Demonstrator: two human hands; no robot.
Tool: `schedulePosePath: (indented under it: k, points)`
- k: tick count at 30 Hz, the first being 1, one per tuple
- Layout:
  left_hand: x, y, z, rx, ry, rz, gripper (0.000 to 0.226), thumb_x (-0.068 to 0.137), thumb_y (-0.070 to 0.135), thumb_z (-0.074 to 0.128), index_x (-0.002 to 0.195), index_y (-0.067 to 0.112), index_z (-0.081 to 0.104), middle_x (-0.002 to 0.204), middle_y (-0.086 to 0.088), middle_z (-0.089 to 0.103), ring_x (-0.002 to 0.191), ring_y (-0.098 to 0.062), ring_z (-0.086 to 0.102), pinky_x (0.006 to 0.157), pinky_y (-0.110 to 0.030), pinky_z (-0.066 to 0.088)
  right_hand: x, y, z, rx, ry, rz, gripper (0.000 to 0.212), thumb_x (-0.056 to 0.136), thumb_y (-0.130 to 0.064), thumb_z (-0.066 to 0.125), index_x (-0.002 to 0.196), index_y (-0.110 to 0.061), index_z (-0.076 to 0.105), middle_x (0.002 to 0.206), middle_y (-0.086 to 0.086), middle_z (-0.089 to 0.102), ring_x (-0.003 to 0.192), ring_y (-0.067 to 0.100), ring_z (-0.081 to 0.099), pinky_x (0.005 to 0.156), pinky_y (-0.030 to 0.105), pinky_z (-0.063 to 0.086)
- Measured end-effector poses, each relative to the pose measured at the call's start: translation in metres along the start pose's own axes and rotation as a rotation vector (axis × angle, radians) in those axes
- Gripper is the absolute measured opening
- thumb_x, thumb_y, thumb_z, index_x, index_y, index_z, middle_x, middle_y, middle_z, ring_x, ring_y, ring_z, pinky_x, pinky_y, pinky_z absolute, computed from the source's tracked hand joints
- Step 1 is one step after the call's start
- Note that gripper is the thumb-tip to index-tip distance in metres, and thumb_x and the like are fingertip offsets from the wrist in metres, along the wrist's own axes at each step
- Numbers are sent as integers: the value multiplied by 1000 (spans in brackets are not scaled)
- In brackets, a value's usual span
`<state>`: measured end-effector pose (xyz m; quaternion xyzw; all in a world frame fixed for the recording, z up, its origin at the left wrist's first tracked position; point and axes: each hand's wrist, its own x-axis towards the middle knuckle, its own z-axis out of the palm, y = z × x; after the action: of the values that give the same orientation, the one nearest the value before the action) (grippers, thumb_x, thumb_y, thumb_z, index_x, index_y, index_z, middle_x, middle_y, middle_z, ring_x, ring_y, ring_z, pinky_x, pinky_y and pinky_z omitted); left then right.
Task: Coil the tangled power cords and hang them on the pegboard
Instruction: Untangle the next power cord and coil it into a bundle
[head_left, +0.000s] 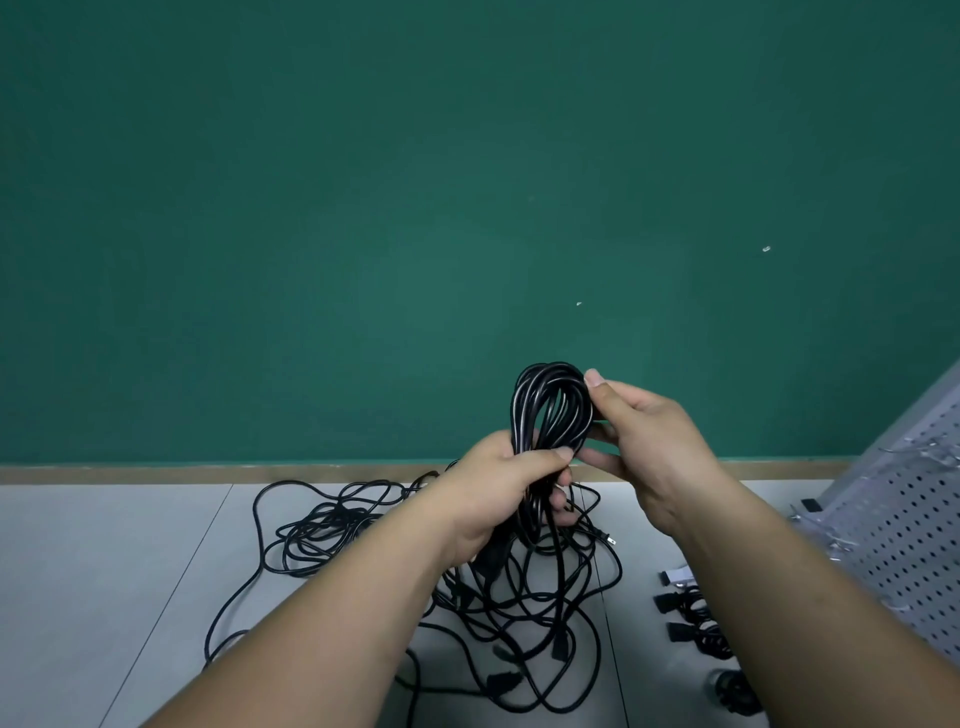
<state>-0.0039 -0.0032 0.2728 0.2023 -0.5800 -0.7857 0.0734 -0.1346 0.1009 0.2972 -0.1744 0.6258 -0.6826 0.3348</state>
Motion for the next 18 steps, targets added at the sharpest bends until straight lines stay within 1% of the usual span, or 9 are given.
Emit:
schedulePosePath:
  k: [1,3,7,9,11,12,14,15,18]
  points:
    - [0,1,0,-9,-20,3,5,106,12,61,106,7,60,82,-3,58,64,-15,54,76,-45,59,1,1,-1,-22,5,-5,33,105,-43,63,109,-15,81,107,0,82,107,18,77,94,39,61]
    - [-1,3,-1,5,-42,-5,6,104,10,63,108,8,59,78,1,56,61,-13,47,65,-38,54,2,3,-3,-45,4,-2,34,105,-45,62,108,-18,82,109,-2,82,110,17,76,99,42,60]
    - [0,9,0,-59,-1,29,6,103,4,59,101,10,59,72,1,49,57,-11,42,53,-30,43,-1,3,2,-52,-54,37,39,108,-49,54,115,-20,79,110,-1,82,106,19,78,102,46,59]
    - [2,15,2,-180,79,69,11,103,6,60,93,11,61,71,-2,47,54,-13,42,50,-29,42,-6,4,9,-72,-133,112,45,110,-51,47,120,-18,75,104,4,82,93,23,79,101,50,60]
    - [5,21,0,-273,153,93,23,103,12,60,80,13,58,66,-4,43,50,-17,44,51,-28,44,-13,8,16,-194,-203,178,49,110,-54,41,120,-19,73,94,-1,82,79,17,76,100,49,59]
    - [6,24,-4,-317,188,116,25,103,14,60,78,13,56,66,-4,43,51,-18,44,53,-28,43,-16,11,19,-258,-242,204,51,110,-55,40,120,-18,73,91,-3,81,77,17,77,98,48,59]
    - [10,28,-15,-402,299,206,21,104,11,60,83,13,55,70,-3,48,54,-15,44,53,-29,42,-21,17,22,-311,-350,251,52,110,-56,41,123,-14,69,97,6,82,87,29,80,96,46,60]
    - [12,29,-22,-422,376,248,18,103,9,60,87,12,55,72,-2,50,56,-14,43,52,-30,42,-23,18,23,-332,-407,268,50,110,-54,43,123,-13,69,99,10,81,89,30,79,94,43,61]
    - [16,34,-42,-437,600,329,14,103,7,59,91,13,56,72,0,51,55,-13,42,50,-29,41,-26,19,22,-444,-523,221,36,110,-40,54,118,-11,73,85,5,70,84,19,73,92,40,61]
